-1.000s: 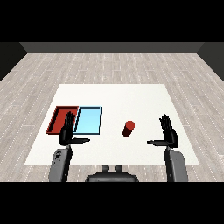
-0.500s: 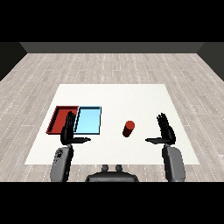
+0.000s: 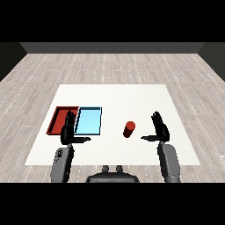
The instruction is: Pick the red can and put it in the red box
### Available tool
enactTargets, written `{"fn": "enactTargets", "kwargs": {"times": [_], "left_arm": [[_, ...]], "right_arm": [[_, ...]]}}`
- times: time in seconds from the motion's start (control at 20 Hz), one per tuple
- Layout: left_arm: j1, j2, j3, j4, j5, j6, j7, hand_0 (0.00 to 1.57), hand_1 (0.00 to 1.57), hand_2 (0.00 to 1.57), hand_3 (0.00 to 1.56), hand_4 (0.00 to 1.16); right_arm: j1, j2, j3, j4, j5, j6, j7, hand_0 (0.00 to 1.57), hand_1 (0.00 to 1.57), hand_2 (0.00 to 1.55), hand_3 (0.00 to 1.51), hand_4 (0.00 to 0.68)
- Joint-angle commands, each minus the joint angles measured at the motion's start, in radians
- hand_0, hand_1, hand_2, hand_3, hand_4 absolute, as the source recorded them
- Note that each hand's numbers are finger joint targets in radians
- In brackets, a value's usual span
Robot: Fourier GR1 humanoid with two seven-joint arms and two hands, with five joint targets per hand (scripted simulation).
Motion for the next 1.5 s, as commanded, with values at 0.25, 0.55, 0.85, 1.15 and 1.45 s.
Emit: {"fn": "enactTargets", "kwargs": {"times": [0.25,0.55,0.85,1.15,1.45], "left_arm": [[0.024,0.006,-0.015,-0.066,0.017,-0.021,0.049,0.0,0.0,0.0,0.0,0.0],[0.026,0.003,0.002,-0.031,0.022,-0.016,0.013,0.0,0.0,0.0,0.0,0.0],[0.044,0.014,0.012,-0.008,0.044,-0.055,-0.019,0.0,0.0,0.0,0.0,0.0],[0.063,-0.019,-0.039,-0.084,-0.014,0.012,0.008,0.0,0.0,0.0,0.0,0.0],[0.01,0.002,0.006,0.024,0.006,-0.014,-0.048,0.0,0.0,0.0,0.0,0.0]], "right_arm": [[-0.025,0.055,0.045,0.118,0.021,0.0,-0.061,0.0,0.0,0.0,0.0,0.0],[-0.097,0.123,0.094,0.157,0.041,-0.062,-0.027,0.0,0.0,0.0,0.0,0.0],[-0.142,0.106,0.069,0.325,0.017,-0.009,-0.113,0.0,0.0,0.0,0.0,0.0],[-0.109,0.136,0.159,0.33,0.012,-0.107,-0.139,0.0,0.0,0.0,0.0,0.0],[-0.26,0.101,0.068,0.438,-0.02,-0.049,-0.079,0.0,0.0,0.0,0.0,0.0]]}}
